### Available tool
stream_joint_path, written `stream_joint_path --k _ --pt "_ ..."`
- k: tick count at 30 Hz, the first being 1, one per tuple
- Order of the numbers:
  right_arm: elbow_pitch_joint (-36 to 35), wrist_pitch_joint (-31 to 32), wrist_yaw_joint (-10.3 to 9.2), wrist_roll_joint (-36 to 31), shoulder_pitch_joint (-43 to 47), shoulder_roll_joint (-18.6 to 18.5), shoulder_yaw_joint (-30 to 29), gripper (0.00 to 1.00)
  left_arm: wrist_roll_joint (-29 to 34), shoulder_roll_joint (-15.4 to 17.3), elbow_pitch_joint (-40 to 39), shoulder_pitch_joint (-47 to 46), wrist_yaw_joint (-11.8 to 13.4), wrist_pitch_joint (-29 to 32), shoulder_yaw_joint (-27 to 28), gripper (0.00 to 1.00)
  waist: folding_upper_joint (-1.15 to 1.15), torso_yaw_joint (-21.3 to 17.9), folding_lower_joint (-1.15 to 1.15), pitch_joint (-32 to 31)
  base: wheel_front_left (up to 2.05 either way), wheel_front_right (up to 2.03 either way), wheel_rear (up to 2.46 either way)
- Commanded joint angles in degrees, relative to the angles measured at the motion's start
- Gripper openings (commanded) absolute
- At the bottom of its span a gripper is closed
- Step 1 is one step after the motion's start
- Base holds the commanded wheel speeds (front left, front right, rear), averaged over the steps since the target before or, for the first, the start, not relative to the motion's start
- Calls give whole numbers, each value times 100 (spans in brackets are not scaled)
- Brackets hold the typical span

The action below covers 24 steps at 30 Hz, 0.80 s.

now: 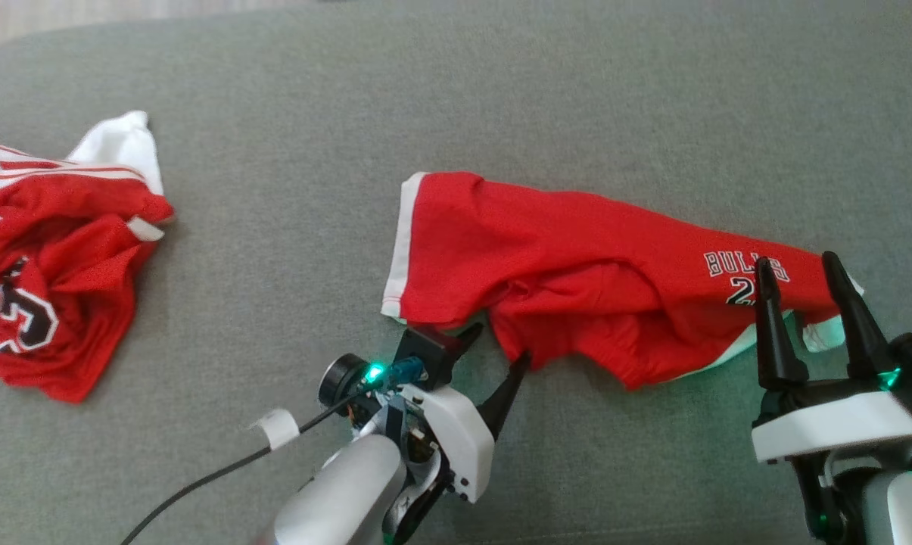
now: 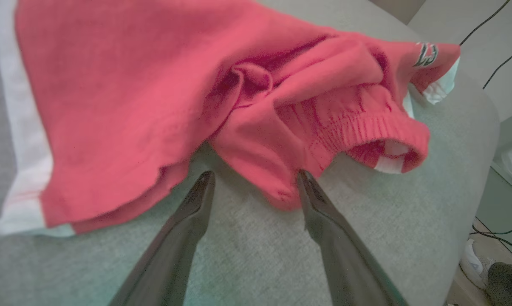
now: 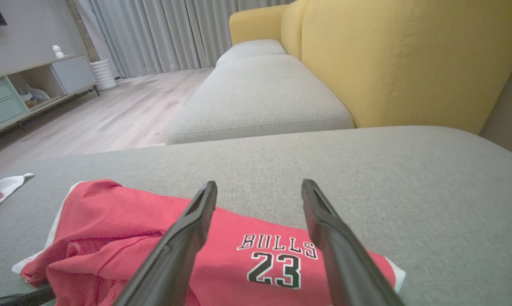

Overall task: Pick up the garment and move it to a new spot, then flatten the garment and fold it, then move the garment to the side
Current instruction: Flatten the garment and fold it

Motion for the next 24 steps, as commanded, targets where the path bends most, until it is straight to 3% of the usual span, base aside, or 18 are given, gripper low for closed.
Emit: stream_joint_path --k 1,3,4,5,6,13,15,24 --pt "-146 -39 -4 79 -181 -33 88 100 -188 -33 -11 -320 8 -12 4 100 0 -95 -1 149 0 0 0" --pt "-142 -46 -4 91 -192 -33 85 100 -303 -34 40 -355 -9 -31 -62 100 0 -99 -1 179 0 0 0" --pt "-132 -53 -4 95 -202 -33 82 100 -454 -35 80 -377 -47 -35 -131 88 0 -99 -1 196 0 0 0" --pt "-116 -49 -4 118 -209 -33 78 100 -556 -35 106 -419 -55 -86 -185 32 0 -94 -1 210 0 0 0" --pt "-102 -49 -4 134 -218 -33 73 100 -610 -36 143 -473 -42 -156 -229 0 0 -87 -1 222 0 0 0" --pt "-12 -53 -4 208 -224 -33 15 100 -875 -28 165 -661 85 -681 -198 0 0 53 -1 136 0 0 0" --pt "13 -49 -4 237 -194 -33 -9 100 -862 119 0 -628 161 -628 -160 0 0 100 -1 79 0 0 0" --pt "123 -35 -4 439 -100 -33 -58 100 -971 1893 -2068 -215 1020 315 688 0 0 325 -1 -78 0 0 0"
